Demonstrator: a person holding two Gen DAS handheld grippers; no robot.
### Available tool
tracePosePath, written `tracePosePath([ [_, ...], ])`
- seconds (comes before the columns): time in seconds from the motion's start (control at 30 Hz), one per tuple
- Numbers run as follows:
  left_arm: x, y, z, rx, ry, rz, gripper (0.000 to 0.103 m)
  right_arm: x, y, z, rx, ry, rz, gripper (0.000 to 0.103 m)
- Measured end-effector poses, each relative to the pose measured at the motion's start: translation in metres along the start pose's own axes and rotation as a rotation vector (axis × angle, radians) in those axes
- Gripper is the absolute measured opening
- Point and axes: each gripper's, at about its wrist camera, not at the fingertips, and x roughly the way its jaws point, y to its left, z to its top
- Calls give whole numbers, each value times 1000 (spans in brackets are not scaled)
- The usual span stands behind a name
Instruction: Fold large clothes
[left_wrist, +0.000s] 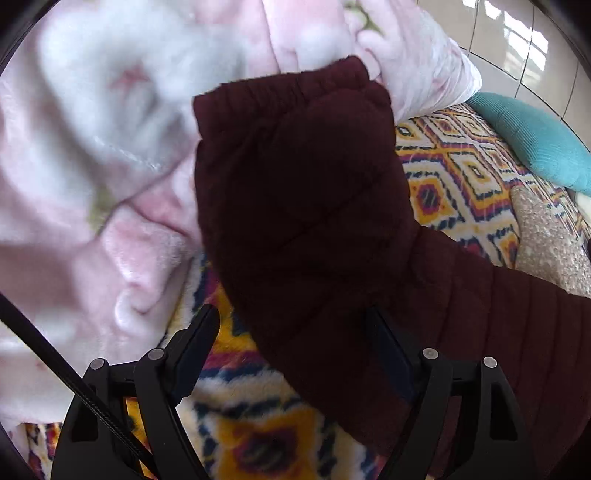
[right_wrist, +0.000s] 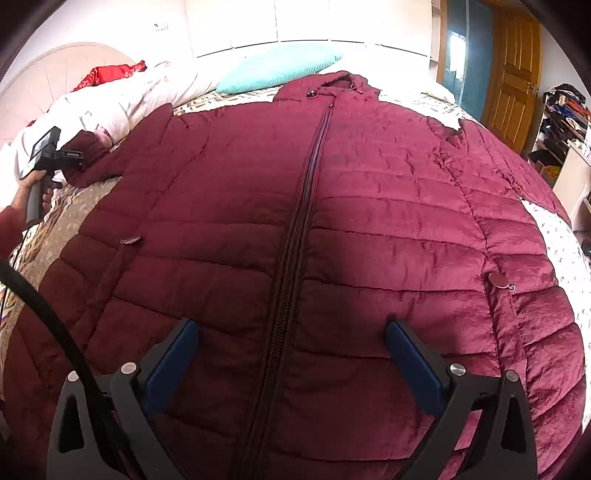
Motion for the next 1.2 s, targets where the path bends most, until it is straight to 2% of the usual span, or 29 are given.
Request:
tracePosePath([
  [0.2, 10, 0, 8, -63, -2, 10, 80, 4, 1, 0, -12, 8, -4, 103],
  [0.23, 9, -3, 9, -55, -1, 3, 62, 4, 2, 1, -15, 8, -7, 103],
  [0.27, 7, -6, 10, -44, 0, -7, 51, 4, 2, 1, -18, 8, -10, 103],
  [0.33, -2, -17, 10, -12, -12, 23, 16, 5, 3, 1, -21, 9, -13, 103],
  [0.4, -20, -28, 10, 34, -49, 47, 7, 5, 3, 1, -21, 7, -14, 103],
  [0.47, -44, -35, 10, 58, -89, 24, 6, 5, 2, 1, -20, 4, -10, 103],
  [0.67, -145, -80, 2, 159, -212, -151, 5, 5, 0, 0, -16, -4, -2, 103],
  [0.83, -232, -145, -24, 272, -265, -387, 5, 3, -2, 0, -2, -9, 16, 103],
  [1.03, -301, -234, -89, 407, -216, -673, 5, -2, -13, -2, 55, -34, 91, 103],
  [1.2, -311, -290, -154, 509, -128, -766, 6, -4, -20, -3, 102, -52, 149, 103],
])
